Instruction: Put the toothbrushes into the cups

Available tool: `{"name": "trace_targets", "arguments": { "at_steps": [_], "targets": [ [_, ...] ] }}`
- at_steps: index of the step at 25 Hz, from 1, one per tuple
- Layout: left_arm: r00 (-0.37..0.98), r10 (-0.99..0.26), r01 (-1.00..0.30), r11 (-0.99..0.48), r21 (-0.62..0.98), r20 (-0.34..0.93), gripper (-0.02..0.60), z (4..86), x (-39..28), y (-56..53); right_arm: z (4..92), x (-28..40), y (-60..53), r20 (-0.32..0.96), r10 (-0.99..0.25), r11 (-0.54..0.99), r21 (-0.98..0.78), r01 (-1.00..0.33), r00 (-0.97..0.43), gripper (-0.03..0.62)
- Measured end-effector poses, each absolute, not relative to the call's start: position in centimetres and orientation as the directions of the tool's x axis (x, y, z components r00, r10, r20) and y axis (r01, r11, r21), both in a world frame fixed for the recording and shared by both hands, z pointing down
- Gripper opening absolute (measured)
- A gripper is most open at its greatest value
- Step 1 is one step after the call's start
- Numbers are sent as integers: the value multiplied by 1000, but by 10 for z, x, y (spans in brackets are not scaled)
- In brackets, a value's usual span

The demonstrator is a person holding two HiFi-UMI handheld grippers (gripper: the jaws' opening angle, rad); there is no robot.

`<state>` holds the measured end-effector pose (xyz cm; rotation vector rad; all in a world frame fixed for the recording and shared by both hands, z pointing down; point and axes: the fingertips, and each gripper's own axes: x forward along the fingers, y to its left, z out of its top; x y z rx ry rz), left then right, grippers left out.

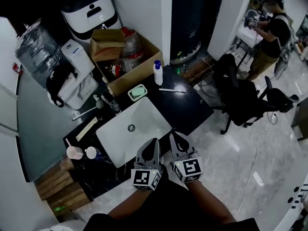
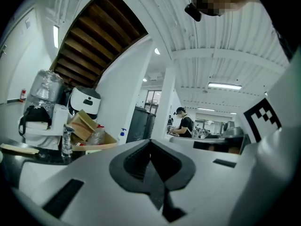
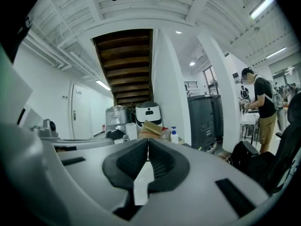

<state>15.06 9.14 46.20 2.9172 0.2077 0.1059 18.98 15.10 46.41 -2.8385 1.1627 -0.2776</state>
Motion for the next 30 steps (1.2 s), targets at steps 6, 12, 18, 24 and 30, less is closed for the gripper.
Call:
{"name": "trace_targets", "arguments": {
  "at_steps": [6, 12, 18, 24, 30],
  "targets": [
    [968, 238, 215, -950, 225, 79, 14, 481, 188, 139, 466, 210, 182, 134, -690, -722, -183, -667, 711, 18],
    [960, 270, 243, -939, 245, 80, 14, 493, 247, 164, 483, 260, 206, 169, -684, -729, -143, -669, 709, 18],
    [963, 242, 202, -938, 283, 115, 14, 512, 305, 164, 497, 317, 206, 228, -726, -680, -98, -727, 648, 18],
    [973, 172, 121, -949, 290, 157, 14, 535, 356, 154, 517, 371, 197, 302, -765, -618, -95, -780, 569, 20],
    [981, 93, 40, -955, 292, 171, 14, 540, 395, 132, 532, 417, 178, 354, -791, -554, -68, -830, 499, 20]
  ]
}}
